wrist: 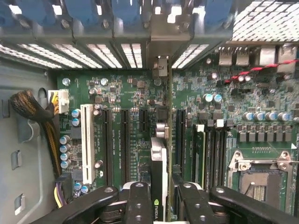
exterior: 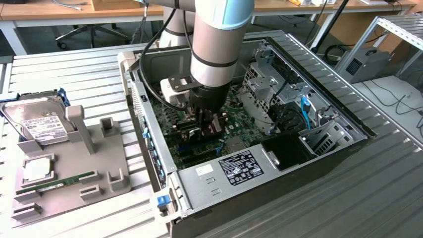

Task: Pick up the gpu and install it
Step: 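Insert the gpu into the slot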

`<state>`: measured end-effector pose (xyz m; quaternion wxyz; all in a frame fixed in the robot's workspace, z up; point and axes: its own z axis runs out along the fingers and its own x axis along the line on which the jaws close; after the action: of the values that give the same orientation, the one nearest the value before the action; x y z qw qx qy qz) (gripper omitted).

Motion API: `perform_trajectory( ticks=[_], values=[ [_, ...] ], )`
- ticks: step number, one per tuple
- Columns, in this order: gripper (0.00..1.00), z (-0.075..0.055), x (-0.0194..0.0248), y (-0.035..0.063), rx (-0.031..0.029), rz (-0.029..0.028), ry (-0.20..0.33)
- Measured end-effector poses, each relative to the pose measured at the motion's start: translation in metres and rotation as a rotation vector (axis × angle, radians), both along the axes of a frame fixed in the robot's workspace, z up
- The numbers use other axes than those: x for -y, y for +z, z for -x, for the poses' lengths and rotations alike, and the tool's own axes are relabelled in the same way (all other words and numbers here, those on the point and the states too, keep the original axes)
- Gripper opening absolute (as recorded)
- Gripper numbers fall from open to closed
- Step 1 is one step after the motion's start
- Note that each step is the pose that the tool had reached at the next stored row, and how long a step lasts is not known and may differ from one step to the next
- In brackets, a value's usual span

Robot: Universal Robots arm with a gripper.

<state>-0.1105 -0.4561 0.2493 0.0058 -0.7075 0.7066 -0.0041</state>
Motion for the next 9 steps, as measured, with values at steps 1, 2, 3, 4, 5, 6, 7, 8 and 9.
perform_trajectory(
  ticks=[1,2,3,4,5,6,7,8,9],
  values=[
    [0.27,0.0000,0.0000,-0.0002,-0.0001,0.0001,0.000],
    [0.27,0.0000,0.0000,-0.0002,-0.0002,0.0002,0.000],
    [0.27,0.0000,0.0000,-0.0002,-0.0001,0.0002,0.000],
    [0.27,0.0000,0.0000,-0.0002,-0.0001,0.0001,0.000],
    [0.27,0.0001,-0.0001,-0.0003,0.0001,-0.0001,0.000],
    [0.27,0.0018,-0.0001,-0.0003,0.0036,-0.0002,0.000],
    [0.27,0.0028,-0.0001,0.0004,0.0075,-0.0005,0.000],
    [0.27,0.0037,-0.0001,0.0016,0.0121,-0.0005,0.000],
    [0.27,0.0044,-0.0001,0.0019,0.0130,-0.0001,0.000]
  ],
)
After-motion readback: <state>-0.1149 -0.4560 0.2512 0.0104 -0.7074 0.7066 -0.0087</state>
